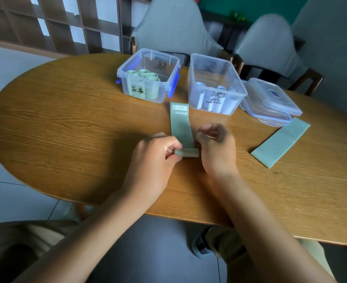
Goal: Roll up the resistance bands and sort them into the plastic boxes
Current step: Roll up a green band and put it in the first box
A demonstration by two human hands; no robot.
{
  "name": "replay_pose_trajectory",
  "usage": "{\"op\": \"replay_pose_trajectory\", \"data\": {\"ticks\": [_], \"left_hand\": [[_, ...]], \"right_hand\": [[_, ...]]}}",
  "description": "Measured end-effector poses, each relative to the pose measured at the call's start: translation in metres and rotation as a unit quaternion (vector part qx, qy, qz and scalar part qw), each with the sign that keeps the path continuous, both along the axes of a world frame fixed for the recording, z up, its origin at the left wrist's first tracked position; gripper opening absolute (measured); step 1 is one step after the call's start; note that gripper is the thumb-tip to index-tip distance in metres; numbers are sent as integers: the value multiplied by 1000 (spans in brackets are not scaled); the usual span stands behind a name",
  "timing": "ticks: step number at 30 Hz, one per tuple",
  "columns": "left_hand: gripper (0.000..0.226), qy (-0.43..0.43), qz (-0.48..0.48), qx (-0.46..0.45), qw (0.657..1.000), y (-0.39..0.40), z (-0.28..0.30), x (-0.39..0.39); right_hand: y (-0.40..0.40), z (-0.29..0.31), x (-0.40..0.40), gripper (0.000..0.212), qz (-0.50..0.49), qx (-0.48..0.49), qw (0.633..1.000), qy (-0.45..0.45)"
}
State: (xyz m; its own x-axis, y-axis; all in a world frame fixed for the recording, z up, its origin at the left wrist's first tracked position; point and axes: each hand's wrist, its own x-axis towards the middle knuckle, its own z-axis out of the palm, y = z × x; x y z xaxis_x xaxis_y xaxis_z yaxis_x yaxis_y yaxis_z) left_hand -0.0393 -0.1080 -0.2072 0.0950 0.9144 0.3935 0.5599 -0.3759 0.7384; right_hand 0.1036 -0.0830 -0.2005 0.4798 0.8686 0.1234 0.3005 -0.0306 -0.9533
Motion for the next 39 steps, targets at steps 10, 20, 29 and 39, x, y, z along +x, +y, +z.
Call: {"op": "replay_pose_trajectory", "data": {"ticks": [10, 20, 29, 39], "left_hand": [[21, 0, 16, 10, 1000, -5, 1, 1], [33, -64, 38, -53, 996, -13, -1, 4], [56, -280, 36, -172, 944, -38, -2, 14], [55, -317, -8, -174, 932, -49, 8, 19]], "right_hand": [[-76, -4, -8, 27, 65, 29, 994, -80], [-80, -7, -11, 30, 73, 34, 995, -58], [-82, -1, -4, 32, 141, 29, 984, 109], [-92, 2, -6, 46, 210, -20, 977, 0]]}}
